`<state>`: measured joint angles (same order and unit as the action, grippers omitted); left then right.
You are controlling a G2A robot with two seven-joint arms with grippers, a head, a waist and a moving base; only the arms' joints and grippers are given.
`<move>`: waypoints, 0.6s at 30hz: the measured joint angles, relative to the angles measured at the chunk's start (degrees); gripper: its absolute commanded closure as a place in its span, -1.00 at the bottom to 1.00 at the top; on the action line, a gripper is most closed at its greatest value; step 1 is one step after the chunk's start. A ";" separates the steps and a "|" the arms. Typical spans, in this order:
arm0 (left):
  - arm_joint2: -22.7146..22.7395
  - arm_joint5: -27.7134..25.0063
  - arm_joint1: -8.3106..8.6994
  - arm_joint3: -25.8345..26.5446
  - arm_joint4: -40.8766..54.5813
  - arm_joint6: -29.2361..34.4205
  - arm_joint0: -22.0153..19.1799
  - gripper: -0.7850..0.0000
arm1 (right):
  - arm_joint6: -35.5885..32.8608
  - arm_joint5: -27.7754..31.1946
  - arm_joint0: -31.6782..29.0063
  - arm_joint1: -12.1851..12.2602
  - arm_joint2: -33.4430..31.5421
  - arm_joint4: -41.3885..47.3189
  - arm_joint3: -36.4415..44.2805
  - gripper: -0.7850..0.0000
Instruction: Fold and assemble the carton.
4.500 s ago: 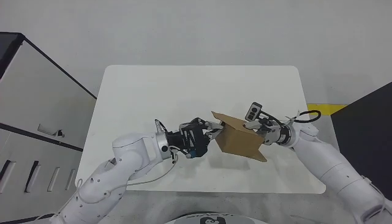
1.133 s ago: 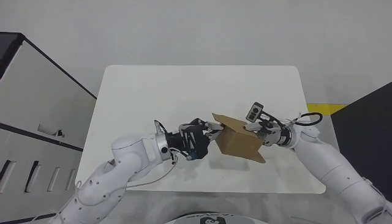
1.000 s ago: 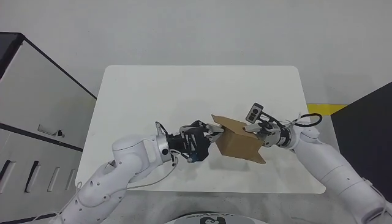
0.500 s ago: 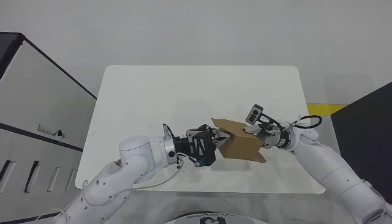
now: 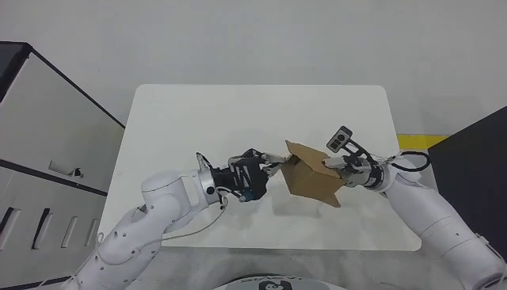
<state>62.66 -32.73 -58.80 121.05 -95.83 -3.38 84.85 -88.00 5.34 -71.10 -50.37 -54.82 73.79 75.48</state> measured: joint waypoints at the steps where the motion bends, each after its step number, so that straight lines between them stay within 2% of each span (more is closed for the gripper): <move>1: 0.48 0.13 0.07 0.21 0.00 0.04 0.25 1.00 | 0.00 0.71 -0.14 0.11 -0.30 0.00 0.27 1.00; 8: 4.61 1.16 0.65 2.46 0.23 0.37 3.10 1.00 | 0.00 5.12 -1.25 0.93 -2.44 0.31 1.89 1.00; 15: 4.80 1.34 0.66 2.61 0.17 0.43 3.25 1.00 | 0.21 5.19 -1.27 0.92 -2.49 0.08 1.98 1.00; 18: 5.49 1.92 0.71 3.12 0.28 0.48 3.65 1.00 | 3.01 7.16 -1.69 0.94 -3.38 -3.46 2.31 1.00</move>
<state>68.15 -30.81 -58.09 124.17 -95.55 -2.90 88.51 -84.99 12.50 -72.79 -49.42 -58.21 70.34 77.79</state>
